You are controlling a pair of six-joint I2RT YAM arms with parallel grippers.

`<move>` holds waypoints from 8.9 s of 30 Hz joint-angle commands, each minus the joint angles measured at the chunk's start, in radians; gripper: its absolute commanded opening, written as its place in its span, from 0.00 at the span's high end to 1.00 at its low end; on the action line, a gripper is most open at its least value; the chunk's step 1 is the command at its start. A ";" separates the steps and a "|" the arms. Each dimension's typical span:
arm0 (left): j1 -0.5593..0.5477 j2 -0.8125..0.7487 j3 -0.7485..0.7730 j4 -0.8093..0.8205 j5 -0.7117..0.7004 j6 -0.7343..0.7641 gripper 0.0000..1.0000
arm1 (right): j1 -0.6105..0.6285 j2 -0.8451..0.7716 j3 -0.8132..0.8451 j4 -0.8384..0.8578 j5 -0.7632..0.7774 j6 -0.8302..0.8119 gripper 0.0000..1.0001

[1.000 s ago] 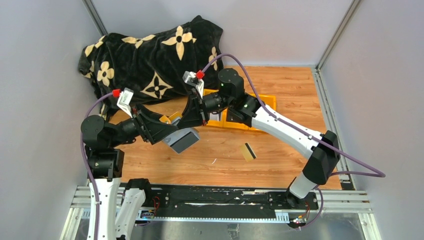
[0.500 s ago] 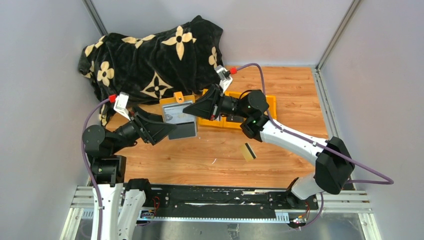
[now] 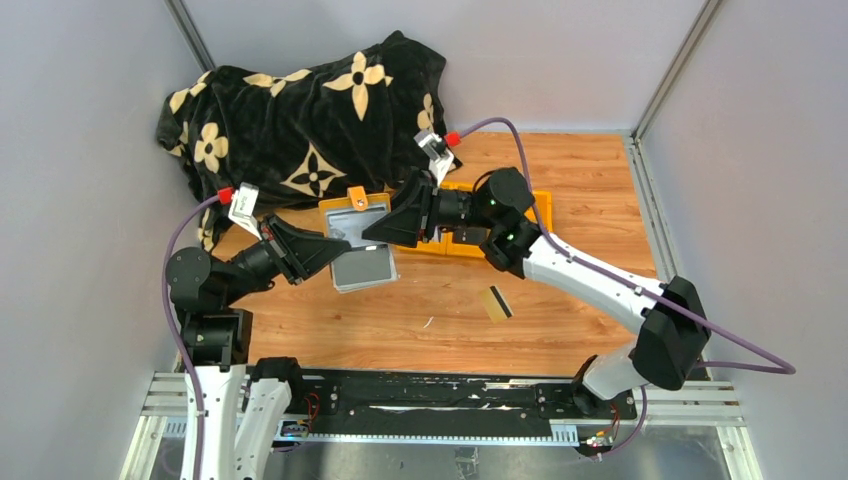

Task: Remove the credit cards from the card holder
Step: Remove the credit card from the card holder.

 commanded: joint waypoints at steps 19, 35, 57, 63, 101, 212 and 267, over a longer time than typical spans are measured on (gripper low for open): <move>0.000 0.097 0.182 -0.508 0.189 0.576 1.00 | 0.039 0.145 0.621 -1.320 -0.148 -1.035 0.57; 0.001 0.067 0.139 -0.390 0.070 0.455 0.03 | 0.052 0.036 0.383 -0.803 -0.141 -0.723 1.00; -0.005 -0.044 -0.049 0.091 0.011 -0.099 0.05 | 0.016 -0.048 0.105 -0.097 0.015 -0.228 1.00; -0.004 -0.047 -0.055 0.110 -0.018 -0.135 0.12 | 0.016 -0.077 0.045 -0.024 0.097 -0.190 1.00; -0.005 -0.049 -0.074 0.112 -0.162 -0.181 0.78 | 0.185 -0.105 -0.258 0.332 0.632 -0.163 0.97; -0.023 0.064 0.068 -0.291 -0.040 0.340 0.93 | -0.034 -0.164 -0.148 -0.049 0.056 0.076 0.44; -0.023 0.023 0.002 -0.075 -0.004 0.042 0.52 | 0.048 0.184 -0.141 0.513 0.175 0.432 0.69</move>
